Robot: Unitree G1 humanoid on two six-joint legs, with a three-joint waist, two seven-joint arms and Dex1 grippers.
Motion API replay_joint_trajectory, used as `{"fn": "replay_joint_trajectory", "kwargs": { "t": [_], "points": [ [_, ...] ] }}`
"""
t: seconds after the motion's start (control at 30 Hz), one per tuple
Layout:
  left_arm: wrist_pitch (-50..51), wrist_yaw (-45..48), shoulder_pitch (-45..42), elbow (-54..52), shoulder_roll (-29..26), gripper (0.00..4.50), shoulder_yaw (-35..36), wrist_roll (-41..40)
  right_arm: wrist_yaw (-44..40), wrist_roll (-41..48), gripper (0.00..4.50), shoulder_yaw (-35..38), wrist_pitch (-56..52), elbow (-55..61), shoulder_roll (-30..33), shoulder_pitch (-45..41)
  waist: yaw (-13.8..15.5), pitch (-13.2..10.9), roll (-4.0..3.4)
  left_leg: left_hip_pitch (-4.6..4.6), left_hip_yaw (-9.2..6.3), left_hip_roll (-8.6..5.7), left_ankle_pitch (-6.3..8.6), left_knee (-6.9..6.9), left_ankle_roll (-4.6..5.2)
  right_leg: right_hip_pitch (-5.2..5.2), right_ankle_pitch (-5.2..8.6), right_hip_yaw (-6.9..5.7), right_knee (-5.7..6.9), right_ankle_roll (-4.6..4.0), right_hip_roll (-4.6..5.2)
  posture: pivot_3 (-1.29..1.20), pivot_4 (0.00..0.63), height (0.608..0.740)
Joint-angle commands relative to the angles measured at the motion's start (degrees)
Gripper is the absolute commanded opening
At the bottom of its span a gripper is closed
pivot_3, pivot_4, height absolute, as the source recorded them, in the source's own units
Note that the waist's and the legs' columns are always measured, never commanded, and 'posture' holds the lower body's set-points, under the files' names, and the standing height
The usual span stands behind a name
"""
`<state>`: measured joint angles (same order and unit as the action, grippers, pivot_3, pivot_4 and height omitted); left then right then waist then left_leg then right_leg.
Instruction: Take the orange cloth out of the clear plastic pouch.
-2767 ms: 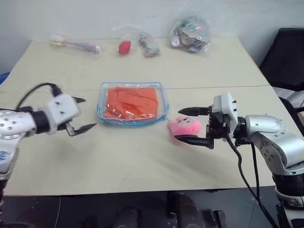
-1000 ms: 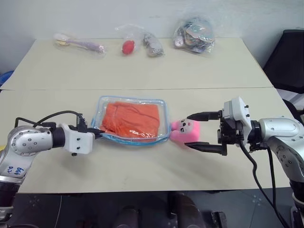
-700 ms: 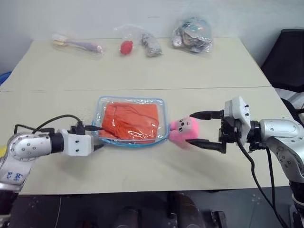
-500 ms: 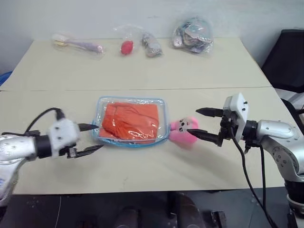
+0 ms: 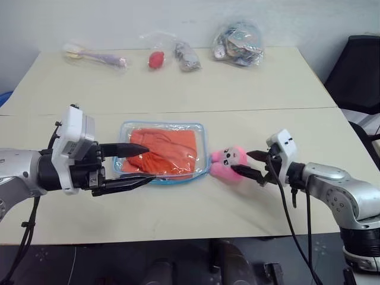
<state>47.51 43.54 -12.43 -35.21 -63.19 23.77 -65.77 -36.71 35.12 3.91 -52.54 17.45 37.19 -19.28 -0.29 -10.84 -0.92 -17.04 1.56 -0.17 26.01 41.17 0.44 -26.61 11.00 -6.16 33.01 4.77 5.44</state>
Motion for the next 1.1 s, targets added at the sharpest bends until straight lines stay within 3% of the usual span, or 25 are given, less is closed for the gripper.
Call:
{"fn": "replay_joint_trajectory", "kwargs": {
  "t": [0.03, 0.23, 0.37, 0.73, 0.93, 1.1],
  "points": [
    [-0.74, -0.15, -1.25, 0.14, 0.23, 3.29, -0.35, 1.31, 0.01, 0.13, 3.19, -0.12, 0.99, 0.54, -1.3, -0.17, 0.0, 0.0, 0.0, 0.01, 0.01, 0.0, 0.0, 0.0, 0.0, 0.0, 0.0, 0.01, 0.0, 0.0, 0.0, 0.0, 0.15, 0.74],
    [-1.26, -0.15, -2.57, 0.56, 1.09, 3.29, -1.74, 3.3, -1.09, 1.22, 1.09, 0.88, 0.7, 2.42, -1.32, 0.28, 0.01, 0.0, 0.0, 0.01, 0.02, -0.01, 0.0, 0.01, 0.0, 0.0, 0.0, 0.01, 0.0, 0.0, -0.01, 0.0, 0.15, 0.74],
    [-0.91, -0.3, -2.32, 0.14, 1.81, 3.29, -1.41, 3.81, -4.49, 0.29, 0.03, 2.2, 5.42, 4.64, 1.17, -0.58, 0.01, 0.0, -0.01, 0.01, 0.03, -0.01, 0.0, 0.0, 0.0, 0.0, 0.0, 0.02, 0.0, 0.0, 0.0, 0.0, 0.15, 0.74],
    [-0.32, -1.03, -2.45, -0.27, 2.2, 3.29, -1.38, 4.0, -21.48, -9.42, 0.01, -5.33, 29.26, 9.26, 8.74, -5.62, 0.07, -0.01, 0.0, 0.03, 0.03, -0.01, 0.01, 0.01, -0.02, 0.0, 0.0, 0.02, -0.03, 0.01, 0.0, 0.0, 0.15, 0.74],
    [-0.24, -0.98, -2.09, -0.95, 2.35, 3.29, -2.29, 4.34, -31.76, -6.6, 0.01, -11.09, 30.87, 13.0, 9.14, -5.46, 0.04, -0.01, 0.0, 0.05, -0.03, 0.01, 0.01, 0.05, -0.02, -0.01, 0.0, -0.03, -0.05, 0.0, 0.01, 0.0, 0.15, 0.74],
    [-0.94, -0.63, -3.04, -0.34, 3.04, 3.29, -4.7, 6.19, -33.71, -18.02, 0.01, -21.68, 42.18, 5.34, 3.88, -7.95, -0.13, 0.0, 0.02, 0.05, -0.01, 0.01, 0.02, 0.05, -0.04, 0.03, 0.0, -0.01, -0.04, 0.0, 0.01, 0.0, 0.15, 0.74]
  ]
}}
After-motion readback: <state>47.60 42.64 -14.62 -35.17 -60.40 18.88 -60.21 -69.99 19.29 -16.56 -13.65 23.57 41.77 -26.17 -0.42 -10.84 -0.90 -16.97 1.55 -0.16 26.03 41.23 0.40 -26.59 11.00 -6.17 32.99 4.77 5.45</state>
